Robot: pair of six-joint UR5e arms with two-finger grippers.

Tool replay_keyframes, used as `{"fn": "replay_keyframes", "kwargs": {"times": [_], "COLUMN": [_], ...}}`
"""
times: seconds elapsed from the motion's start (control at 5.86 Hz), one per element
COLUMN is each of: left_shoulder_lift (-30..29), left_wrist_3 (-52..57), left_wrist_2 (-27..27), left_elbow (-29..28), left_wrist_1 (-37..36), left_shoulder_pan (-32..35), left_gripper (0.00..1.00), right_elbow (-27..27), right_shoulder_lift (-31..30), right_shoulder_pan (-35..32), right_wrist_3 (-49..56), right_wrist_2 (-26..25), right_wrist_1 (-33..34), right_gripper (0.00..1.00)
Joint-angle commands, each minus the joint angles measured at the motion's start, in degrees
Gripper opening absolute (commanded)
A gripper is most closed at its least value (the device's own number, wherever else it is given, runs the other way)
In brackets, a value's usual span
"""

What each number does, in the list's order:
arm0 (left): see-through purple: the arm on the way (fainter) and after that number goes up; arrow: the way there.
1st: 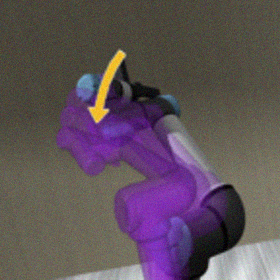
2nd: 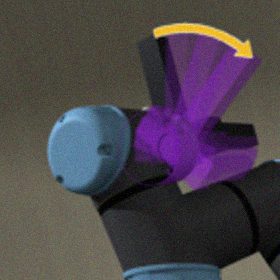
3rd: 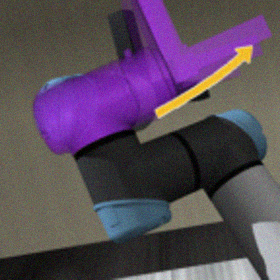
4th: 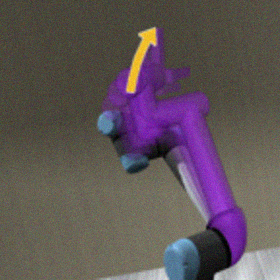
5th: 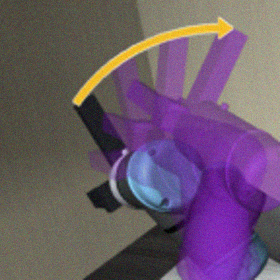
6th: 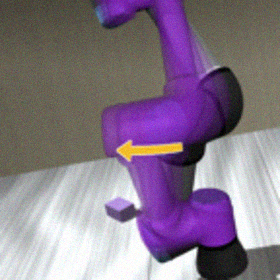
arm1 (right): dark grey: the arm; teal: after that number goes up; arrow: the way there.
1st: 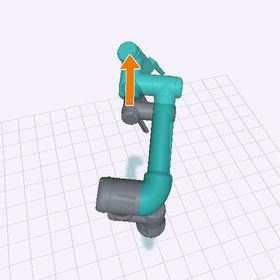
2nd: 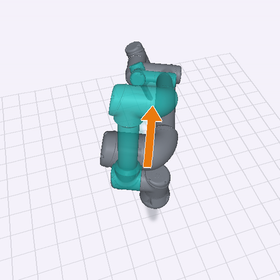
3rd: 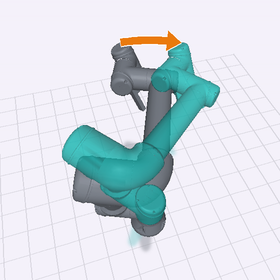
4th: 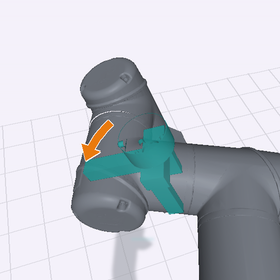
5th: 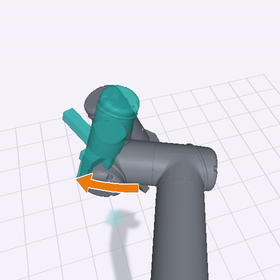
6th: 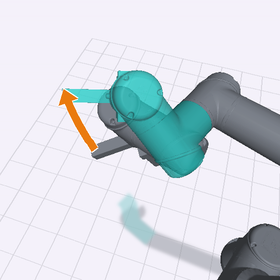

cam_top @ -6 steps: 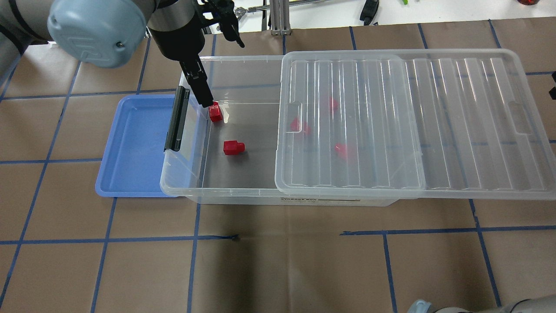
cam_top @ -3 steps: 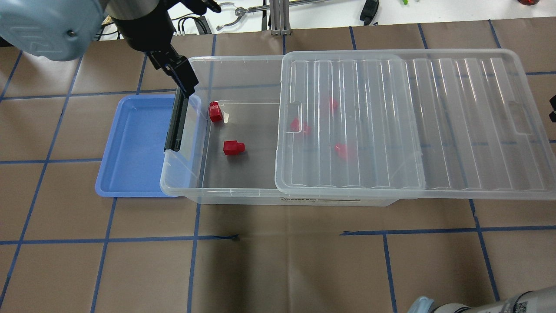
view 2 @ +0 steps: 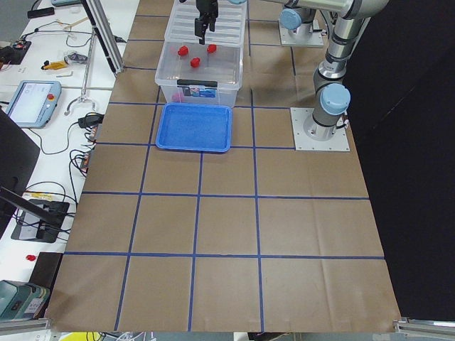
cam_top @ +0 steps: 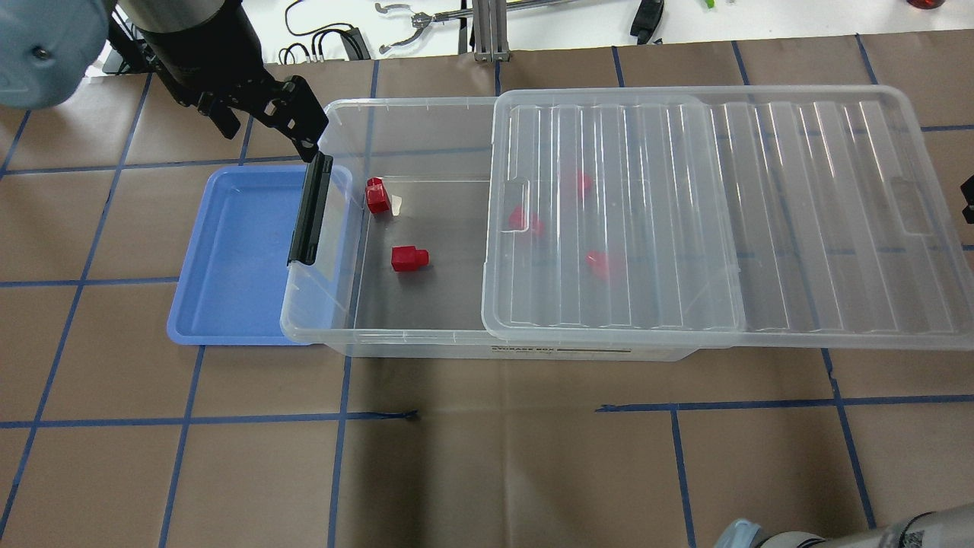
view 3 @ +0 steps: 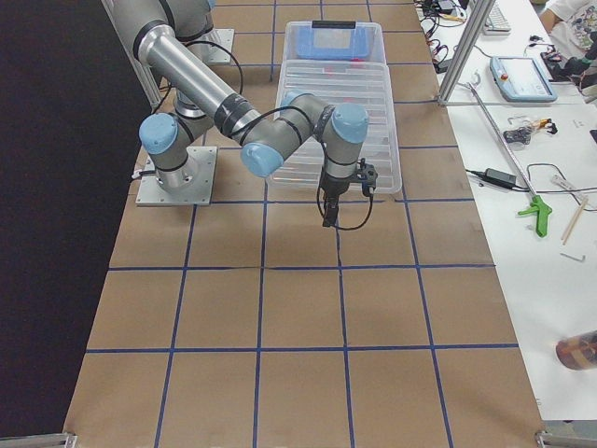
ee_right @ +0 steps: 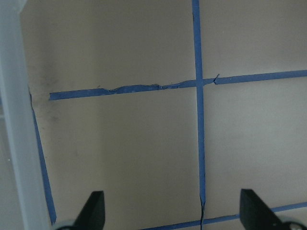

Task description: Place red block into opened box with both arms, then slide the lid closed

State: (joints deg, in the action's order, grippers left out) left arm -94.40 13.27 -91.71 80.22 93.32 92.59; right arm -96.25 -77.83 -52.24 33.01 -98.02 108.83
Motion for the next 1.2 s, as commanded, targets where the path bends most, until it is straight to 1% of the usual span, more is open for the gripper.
{"fn": "replay_keyframes", "kwargs": {"times": [0.0,0.17,0.34,0.68,0.85,1.02], "left_shoulder_lift": [2.45,2.64,2.64,2.47,2.20,2.20], "left_wrist_3": [-7.02,-6.77,-6.68,-6.07,-5.80,-5.80], "left_wrist_2": [0.74,1.97,1.98,2.06,1.80,1.89], "left_elbow": [1.33,1.69,1.78,1.87,1.87,1.87], "left_wrist_1": [0.63,0.37,0.28,0.11,-0.07,-0.07], "left_shoulder_pan": [-3.53,-3.82,-3.74,-3.74,-3.74,-3.74], "left_gripper": [0.98,0.98,0.98,0.98,0.98,0.98], "right_elbow": [-1.82,-3.67,-4.38,-5.96,-5.97,-6.06], "right_shoulder_lift": [-0.22,-1.09,-2.75,-3.56,-3.73,-4.60], "right_shoulder_pan": [-0.57,-0.66,-1.01,-2.24,-2.33,-3.38], "right_wrist_3": [-1.54,-1.63,-1.72,-1.72,-1.63,-1.72], "right_wrist_2": [0.72,1.16,2.47,3.44,3.62,5.02], "right_wrist_1": [-0.29,0.06,-0.28,-0.20,-0.28,-0.37], "right_gripper": [1.00,1.00,1.00,1.00,1.00,1.00]}}
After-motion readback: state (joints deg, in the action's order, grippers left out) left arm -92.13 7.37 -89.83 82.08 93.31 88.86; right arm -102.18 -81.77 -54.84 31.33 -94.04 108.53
